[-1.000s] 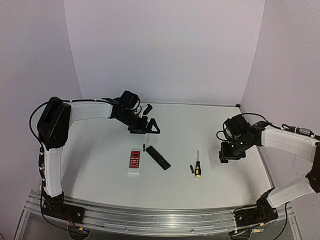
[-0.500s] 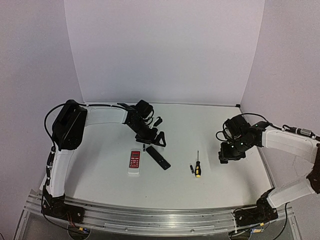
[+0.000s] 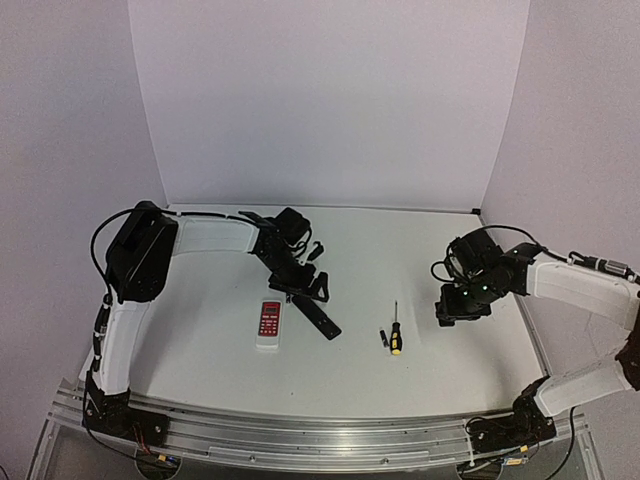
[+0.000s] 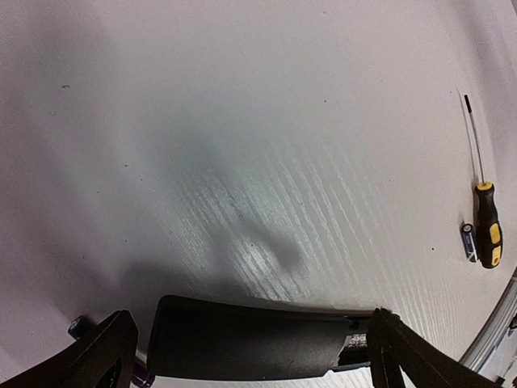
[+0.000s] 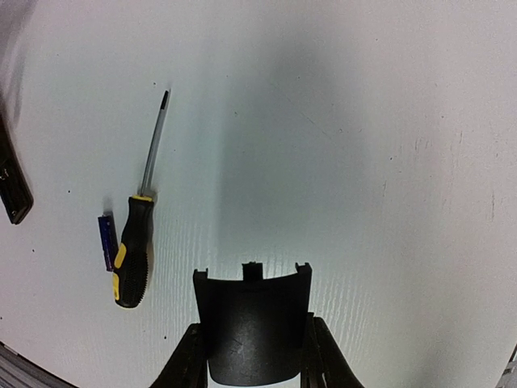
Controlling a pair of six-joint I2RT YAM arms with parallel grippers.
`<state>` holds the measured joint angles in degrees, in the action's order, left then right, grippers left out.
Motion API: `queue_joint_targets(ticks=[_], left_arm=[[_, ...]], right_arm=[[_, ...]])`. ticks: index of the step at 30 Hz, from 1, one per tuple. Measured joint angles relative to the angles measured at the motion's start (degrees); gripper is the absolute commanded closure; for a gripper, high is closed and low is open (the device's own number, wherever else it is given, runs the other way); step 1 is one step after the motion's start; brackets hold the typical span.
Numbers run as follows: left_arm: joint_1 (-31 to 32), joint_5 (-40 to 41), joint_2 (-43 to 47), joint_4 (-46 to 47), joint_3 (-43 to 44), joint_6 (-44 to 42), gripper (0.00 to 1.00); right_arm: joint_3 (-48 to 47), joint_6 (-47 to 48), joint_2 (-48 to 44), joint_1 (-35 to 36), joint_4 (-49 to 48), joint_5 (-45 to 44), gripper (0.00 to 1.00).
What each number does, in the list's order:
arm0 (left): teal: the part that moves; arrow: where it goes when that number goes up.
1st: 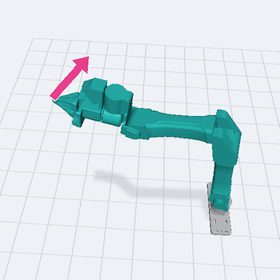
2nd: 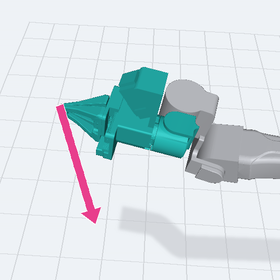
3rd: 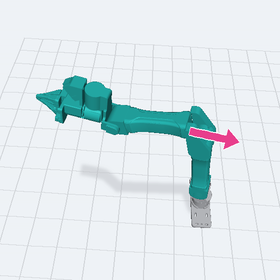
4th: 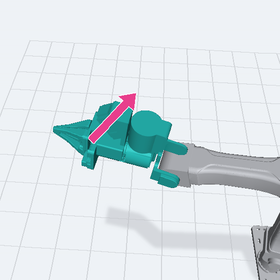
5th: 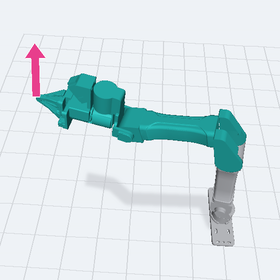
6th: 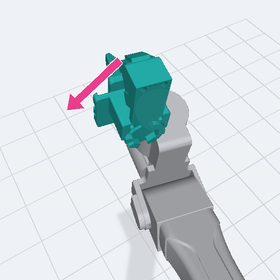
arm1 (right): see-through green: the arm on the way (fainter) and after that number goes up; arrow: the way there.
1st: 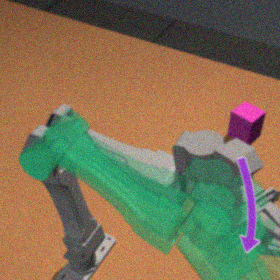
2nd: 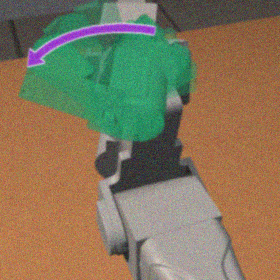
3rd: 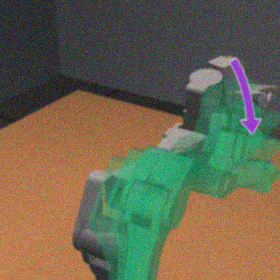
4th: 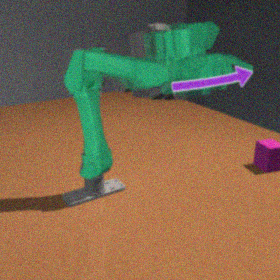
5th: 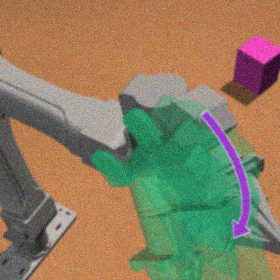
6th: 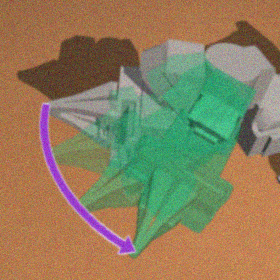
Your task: Unload the batteries from the remote control
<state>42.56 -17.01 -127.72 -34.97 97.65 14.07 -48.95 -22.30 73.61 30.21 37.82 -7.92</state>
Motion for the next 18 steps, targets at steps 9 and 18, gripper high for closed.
queue_joint_targets(ticks=[9, 18], left_arm=[[0.64, 0.58, 4.75, 4.07, -8.71, 2.84, 0.11], [1.3, 0.44, 9.97, 7.51, -17.16, 6.76, 0.16]], right_arm=[[0.0, 0.35, -0.57, 1.49, 0.0, 0.0, 0.89], [0.0, 1.52, -0.6, 2.9, 0.0, 0.28, 0.89]])
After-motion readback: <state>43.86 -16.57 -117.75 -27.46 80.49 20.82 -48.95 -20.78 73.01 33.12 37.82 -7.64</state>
